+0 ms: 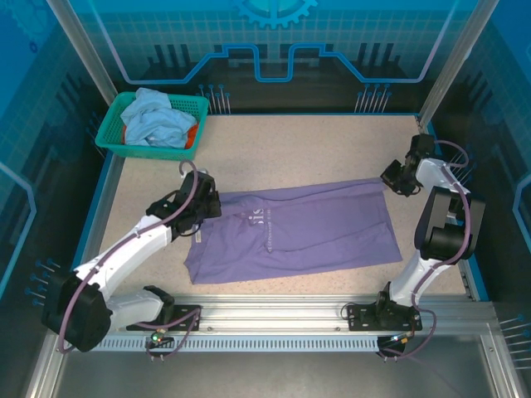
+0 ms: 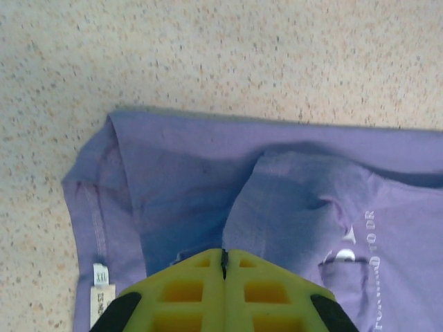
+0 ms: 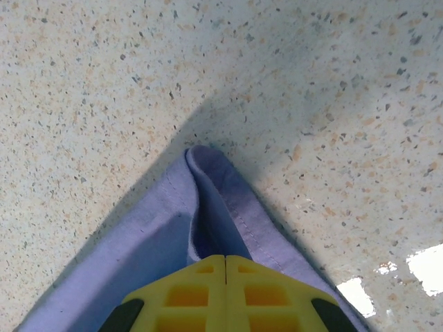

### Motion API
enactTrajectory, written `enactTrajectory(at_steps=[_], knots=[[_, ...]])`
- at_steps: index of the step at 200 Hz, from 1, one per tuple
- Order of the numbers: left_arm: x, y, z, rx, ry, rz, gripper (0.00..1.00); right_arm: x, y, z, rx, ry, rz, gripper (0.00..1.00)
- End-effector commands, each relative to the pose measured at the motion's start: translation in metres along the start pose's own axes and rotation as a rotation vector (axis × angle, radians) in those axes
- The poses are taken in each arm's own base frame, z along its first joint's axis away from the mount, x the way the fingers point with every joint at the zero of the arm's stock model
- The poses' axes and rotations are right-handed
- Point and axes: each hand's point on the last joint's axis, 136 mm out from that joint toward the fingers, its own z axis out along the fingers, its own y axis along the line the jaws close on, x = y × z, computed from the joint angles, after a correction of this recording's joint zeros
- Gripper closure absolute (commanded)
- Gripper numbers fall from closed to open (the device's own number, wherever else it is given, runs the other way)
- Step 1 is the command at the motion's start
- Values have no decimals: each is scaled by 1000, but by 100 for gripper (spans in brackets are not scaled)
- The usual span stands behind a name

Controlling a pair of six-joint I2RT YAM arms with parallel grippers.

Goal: Fold and stack the t-shirts

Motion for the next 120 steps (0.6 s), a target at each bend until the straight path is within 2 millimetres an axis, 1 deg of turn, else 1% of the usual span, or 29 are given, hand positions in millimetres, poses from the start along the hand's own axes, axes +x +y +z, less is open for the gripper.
enactTrajectory(at_steps=[1,28,43,51,58,64,78,81,84,93,97,112,120], knots=[[16,12,-7,-30,21,-32,100,6,-6,-3,-9,26,37,100],[28,18,-11,-31,28,-46,100,10,-10,0,-20,50,67,100],[30,27,-14,-59,15,-63,100,15,-14,2,-32,66,102,100],[29,31,-17,-74,5,-75,96,18,-18,3,-42,79,131,98],[29,34,-19,-86,-3,-88,89,20,-22,4,-56,86,165,95],[29,39,-23,-99,-14,-107,88,22,-26,4,-71,89,198,93],[30,46,-29,-105,-46,-149,88,24,-34,1,-117,84,265,91],[29,47,-31,-101,-57,-159,86,25,-36,0,-120,81,277,89],[30,48,-33,-100,-66,-170,82,26,-37,-2,-125,76,289,86],[29,55,-38,-109,-102,-208,64,27,-42,-7,-126,60,311,77],[28,59,-41,-117,-119,-228,59,28,-44,-10,-124,52,320,73],[22,68,-51,-128,-186,-271,55,27,-50,-21,-112,9,335,59],[17,68,-56,-122,-217,-281,54,26,-52,-27,-107,-14,336,55]])
